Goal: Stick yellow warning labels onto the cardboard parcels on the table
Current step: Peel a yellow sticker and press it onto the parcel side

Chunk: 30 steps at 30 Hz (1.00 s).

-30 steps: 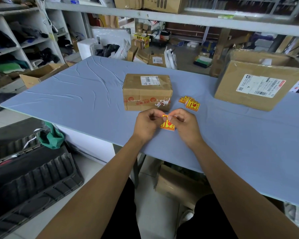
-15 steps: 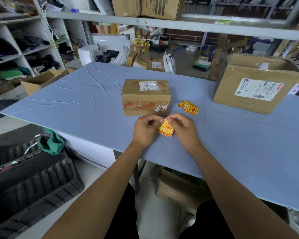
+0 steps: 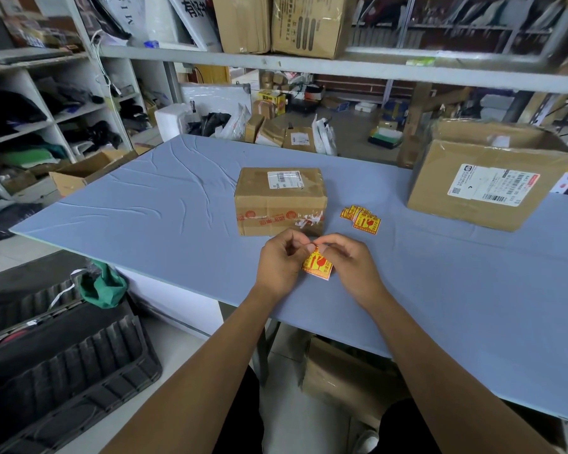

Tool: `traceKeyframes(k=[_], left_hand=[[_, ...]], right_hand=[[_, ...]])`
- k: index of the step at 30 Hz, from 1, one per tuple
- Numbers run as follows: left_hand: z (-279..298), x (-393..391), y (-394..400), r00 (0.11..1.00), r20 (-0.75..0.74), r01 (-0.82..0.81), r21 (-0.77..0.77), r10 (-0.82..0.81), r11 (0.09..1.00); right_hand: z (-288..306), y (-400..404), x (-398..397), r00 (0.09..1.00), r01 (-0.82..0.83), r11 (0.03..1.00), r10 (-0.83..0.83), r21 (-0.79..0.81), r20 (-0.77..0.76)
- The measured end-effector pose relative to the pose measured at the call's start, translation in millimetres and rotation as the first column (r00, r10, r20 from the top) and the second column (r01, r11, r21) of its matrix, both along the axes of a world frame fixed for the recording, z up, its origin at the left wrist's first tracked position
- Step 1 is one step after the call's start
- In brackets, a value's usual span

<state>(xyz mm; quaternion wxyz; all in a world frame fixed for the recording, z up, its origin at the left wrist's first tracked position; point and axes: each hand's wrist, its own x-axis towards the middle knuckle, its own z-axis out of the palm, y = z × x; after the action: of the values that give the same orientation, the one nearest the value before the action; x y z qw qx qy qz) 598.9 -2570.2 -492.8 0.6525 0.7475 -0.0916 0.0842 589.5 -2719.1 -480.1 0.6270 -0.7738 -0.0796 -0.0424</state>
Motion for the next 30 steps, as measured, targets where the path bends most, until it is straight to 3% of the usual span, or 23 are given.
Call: traceKeyframes(k=[5, 24, 30], left_hand=[[1, 1, -1, 0.998, 0.042, -0.043, 0.095, 0.039, 0.995], [3, 1, 2, 0.999, 0.017, -0.037, 0.038, 0.036, 0.999], [2, 2, 1, 0.999, 0.012, -0.05, 0.064, 0.049, 0.997]], right_hand=[[3, 2, 0, 0.998, 0.014, 0.999, -0.016, -0.028, -0.058], [0, -1, 3, 0.997, -0.079, 0.991, 0.079, -0.113, 0.001], [-7, 0, 3, 0.995, 0.095, 0.98, -0.09, -0.178, 0.034]])
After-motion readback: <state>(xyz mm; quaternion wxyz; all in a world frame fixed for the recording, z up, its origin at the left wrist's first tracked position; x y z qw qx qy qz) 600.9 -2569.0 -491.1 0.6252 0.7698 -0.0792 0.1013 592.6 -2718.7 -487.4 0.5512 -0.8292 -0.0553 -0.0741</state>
